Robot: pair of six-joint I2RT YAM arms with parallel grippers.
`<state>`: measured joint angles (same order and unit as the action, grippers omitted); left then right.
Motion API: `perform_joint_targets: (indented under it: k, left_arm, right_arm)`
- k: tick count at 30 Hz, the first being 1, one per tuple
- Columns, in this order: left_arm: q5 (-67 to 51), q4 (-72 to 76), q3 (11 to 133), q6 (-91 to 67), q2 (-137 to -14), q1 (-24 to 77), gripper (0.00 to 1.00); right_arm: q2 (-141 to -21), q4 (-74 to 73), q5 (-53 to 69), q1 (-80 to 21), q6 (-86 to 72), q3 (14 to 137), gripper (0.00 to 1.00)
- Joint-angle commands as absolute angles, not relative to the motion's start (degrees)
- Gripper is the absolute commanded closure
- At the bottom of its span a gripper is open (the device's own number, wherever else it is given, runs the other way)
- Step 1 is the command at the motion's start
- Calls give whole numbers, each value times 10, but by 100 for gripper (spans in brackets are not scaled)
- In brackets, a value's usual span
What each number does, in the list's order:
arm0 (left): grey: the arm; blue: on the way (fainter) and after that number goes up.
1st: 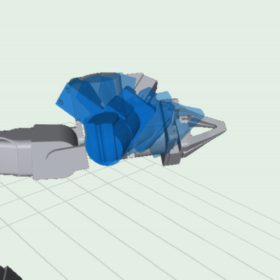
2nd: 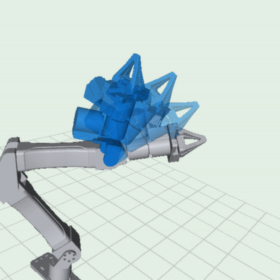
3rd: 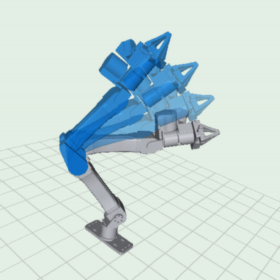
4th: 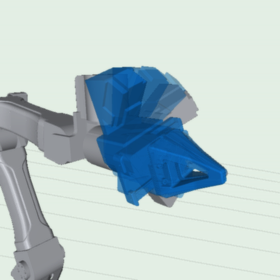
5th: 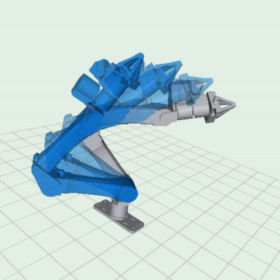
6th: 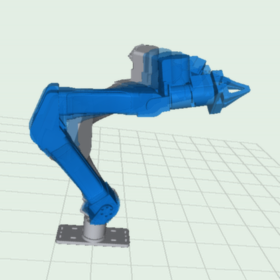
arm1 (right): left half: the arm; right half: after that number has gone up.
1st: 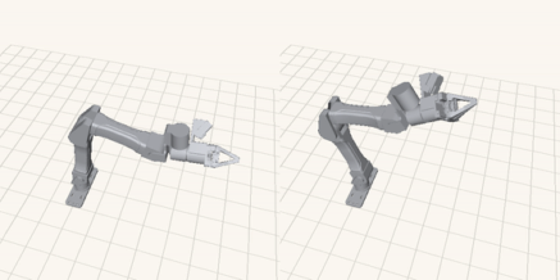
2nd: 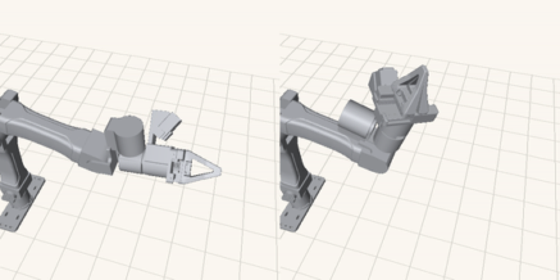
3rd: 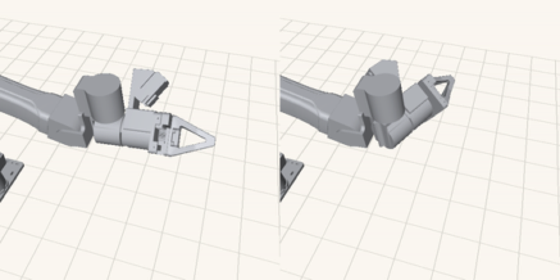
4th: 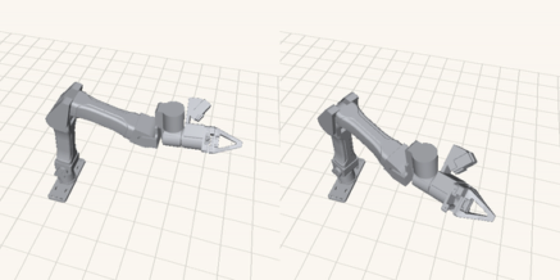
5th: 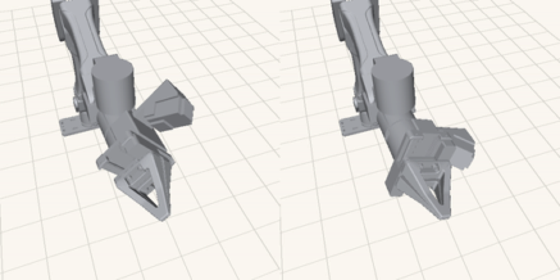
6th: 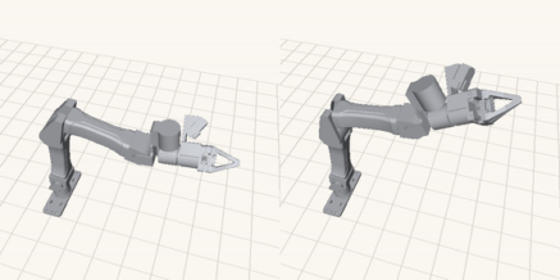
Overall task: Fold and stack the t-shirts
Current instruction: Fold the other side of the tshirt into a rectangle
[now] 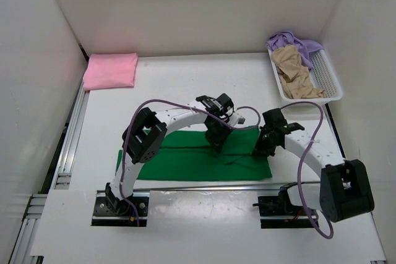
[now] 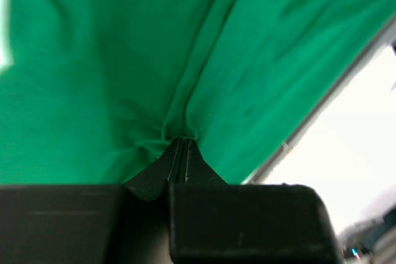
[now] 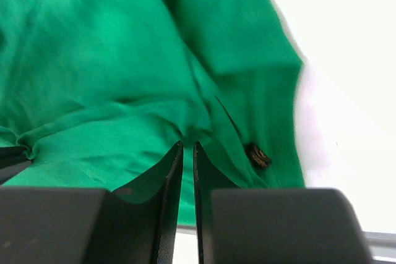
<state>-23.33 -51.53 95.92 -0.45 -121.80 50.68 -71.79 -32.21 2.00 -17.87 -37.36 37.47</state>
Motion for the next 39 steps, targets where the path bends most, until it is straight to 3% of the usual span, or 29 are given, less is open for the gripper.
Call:
perform_joint_targets:
  k: [1, 5, 10, 13, 14, 17, 20, 23, 31, 39]
  left_arm:
    - [-277, -529, 950, 0, -1197, 519, 90]
    - [-289, -535, 955, 0, -1204, 525, 87]
    - [-320, -562, 967, 0, -1209, 525, 81]
    - [-334, -577, 967, 0, -1209, 525, 75]
    - [-344, -589, 967, 0, -1209, 525, 72]
    - [-365, -602, 967, 0, -1199, 525, 59]
    - [-393, -629, 972, 0, -1193, 525, 45]
    - [-398, -656, 989, 0, -1180, 525, 40]
    - [-414, -695, 995, 0, -1173, 446, 39]
    - [-255, -566, 937, 0, -1173, 403, 39]
  right_arm:
    - [-679, -346, 31, -180, -367, 352, 81]
    - [-615, -352, 36, -180, -373, 339, 64]
    - [-526, -313, 31, -180, -367, 339, 64]
    - [-549, -263, 43, -175, -367, 357, 73]
    - [-584, -254, 61, -175, -367, 364, 83]
    - [-660, -219, 102, -175, -367, 384, 99]
    - [-706, -179, 136, -175, -378, 389, 100]
    - [-730, -159, 142, -180, -378, 389, 100]
    - [-787, -148, 128, -204, -352, 402, 100]
    - [-837, -148, 92, -240, -315, 445, 100]
